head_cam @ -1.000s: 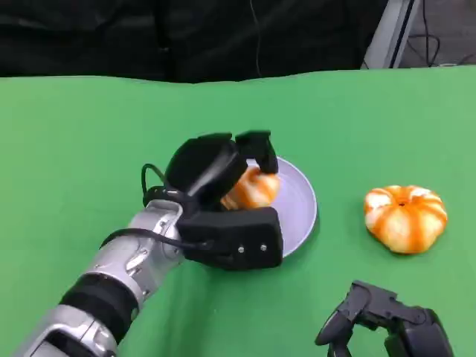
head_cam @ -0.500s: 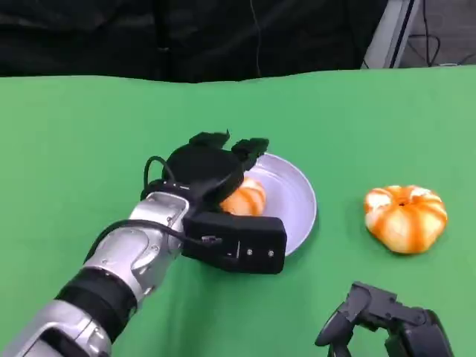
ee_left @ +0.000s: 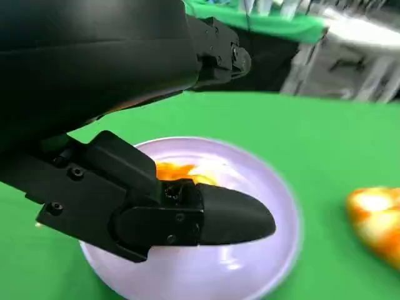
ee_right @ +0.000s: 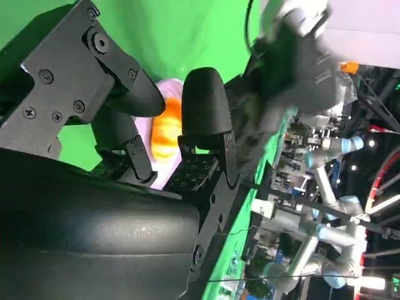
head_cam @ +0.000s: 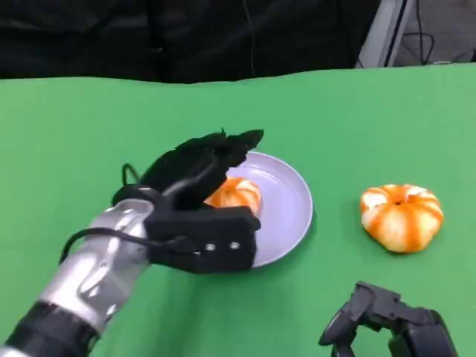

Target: Grasp the bread from the table and place it into the plate.

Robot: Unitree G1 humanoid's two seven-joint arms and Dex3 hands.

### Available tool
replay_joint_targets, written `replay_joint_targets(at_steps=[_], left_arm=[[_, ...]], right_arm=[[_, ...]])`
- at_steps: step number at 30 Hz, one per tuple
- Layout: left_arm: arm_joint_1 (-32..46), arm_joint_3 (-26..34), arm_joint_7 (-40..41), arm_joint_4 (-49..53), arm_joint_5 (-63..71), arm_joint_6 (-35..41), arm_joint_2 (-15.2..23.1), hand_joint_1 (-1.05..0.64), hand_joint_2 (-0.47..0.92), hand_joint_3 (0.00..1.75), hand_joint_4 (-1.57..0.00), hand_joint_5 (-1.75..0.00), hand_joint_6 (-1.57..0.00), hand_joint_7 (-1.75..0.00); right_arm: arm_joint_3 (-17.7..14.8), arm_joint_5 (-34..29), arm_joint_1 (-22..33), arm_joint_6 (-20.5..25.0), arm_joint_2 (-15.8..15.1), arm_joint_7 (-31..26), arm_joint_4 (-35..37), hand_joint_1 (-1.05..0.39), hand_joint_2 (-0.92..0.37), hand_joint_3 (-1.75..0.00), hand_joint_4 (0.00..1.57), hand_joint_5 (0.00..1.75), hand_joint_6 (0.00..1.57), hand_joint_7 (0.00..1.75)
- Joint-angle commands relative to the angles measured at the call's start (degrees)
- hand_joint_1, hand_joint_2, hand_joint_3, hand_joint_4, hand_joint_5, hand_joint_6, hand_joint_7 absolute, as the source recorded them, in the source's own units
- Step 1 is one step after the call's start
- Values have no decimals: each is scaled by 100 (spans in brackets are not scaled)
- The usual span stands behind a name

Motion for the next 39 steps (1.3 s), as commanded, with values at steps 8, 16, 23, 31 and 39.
replay_joint_targets(at_steps=[8, 16, 23, 31, 39], left_arm=[[1322, 1321, -921, -1283, -2272, -459, 244, -61, 92, 23, -31, -59, -40, -10], [2357, 1991, -1195, -1946, -3453, -951, 153, -31, 92, 17, -54, -100, -77, -26], [3592, 2338, -833, -2695, -3966, -1133, -312, -7, 86, 42, -74, -119, -91, -57], [4676, 2589, -718, -3233, -4466, -1280, -828, 12, 64, 114, -75, -163, -73, -133], [5093, 2594, -591, -3418, -4186, -1284, -978, 13, 65, 115, -77, -175, -65, -166]], right_arm=[[4, 122, 34, 41, -33, 26, -78, 2, -23, -152, 87, 161, 91, 130], [13, 147, 57, 43, -34, 40, -107, 1, -25, -150, 87, 162, 90, 130], [33, 172, 109, 101, -21, 57, -195, 0, -25, -150, 87, 162, 90, 130], [41, 168, 164, 157, -28, 70, -299, -1, -26, -149, 86, 162, 89, 131], [5, 200, 196, 195, -63, 98, -355, -1, -28, -148, 85, 162, 88, 131]])
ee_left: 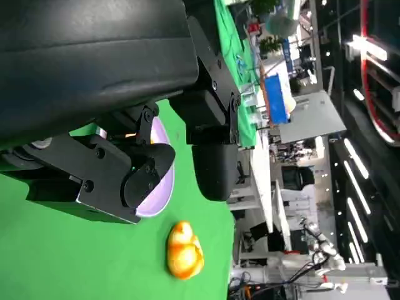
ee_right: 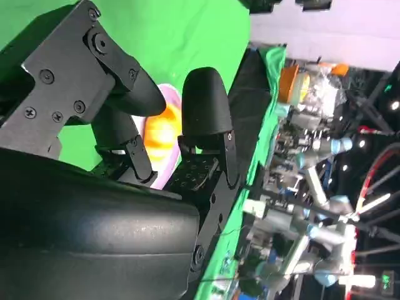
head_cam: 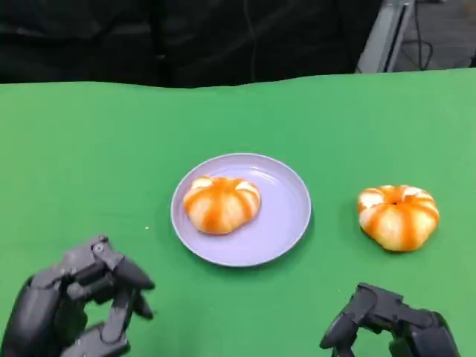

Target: Grasp the bread from the table and place it into the plate.

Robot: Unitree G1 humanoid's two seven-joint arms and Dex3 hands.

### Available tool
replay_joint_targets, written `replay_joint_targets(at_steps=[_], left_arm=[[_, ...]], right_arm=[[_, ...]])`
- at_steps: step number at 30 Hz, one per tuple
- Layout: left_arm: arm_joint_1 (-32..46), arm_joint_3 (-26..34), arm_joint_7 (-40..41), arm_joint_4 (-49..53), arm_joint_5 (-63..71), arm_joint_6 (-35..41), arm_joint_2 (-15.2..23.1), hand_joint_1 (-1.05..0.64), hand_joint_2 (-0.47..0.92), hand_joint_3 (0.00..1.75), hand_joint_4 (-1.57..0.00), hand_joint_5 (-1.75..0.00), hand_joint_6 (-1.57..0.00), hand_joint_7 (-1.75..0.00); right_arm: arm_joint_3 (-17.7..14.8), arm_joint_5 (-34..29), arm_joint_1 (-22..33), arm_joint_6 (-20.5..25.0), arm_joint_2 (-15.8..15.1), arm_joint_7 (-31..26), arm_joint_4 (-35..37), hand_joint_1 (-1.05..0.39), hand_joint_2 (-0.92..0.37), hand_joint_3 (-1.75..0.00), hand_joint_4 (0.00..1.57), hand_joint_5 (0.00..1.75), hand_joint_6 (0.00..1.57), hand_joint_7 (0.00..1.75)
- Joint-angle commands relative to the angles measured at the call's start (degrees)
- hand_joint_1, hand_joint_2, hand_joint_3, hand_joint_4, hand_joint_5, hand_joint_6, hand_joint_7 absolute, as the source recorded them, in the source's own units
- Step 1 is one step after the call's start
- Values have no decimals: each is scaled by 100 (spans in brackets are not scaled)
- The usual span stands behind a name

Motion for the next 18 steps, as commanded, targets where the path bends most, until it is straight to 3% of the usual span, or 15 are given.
replay_joint_targets(at_steps=[1, 10, 18], left_arm=[[76, 69, 87, -97, 39, -56, -6, 13, 65, 115, -77, -175, -65, -167], [194, 36, -3, -30, -127, -16, -89, 8, 62, 109, -84, -175, -66, -174], [218, 9, -11, 1, -51, -54, -50, 9, 54, 121, -80, -175, -66, -171]], right_arm=[[-21, 88, 12, 48, -52, 14, -74, -1, -28, -148, 85, 162, 88, 132], [-47, 161, 55, -9, -95, 69, -51, 3, -27, -150, 83, 162, 87, 132], [-71, 139, 60, -41, -105, 79, -46, 2, -28, -148, 83, 163, 87, 133]])
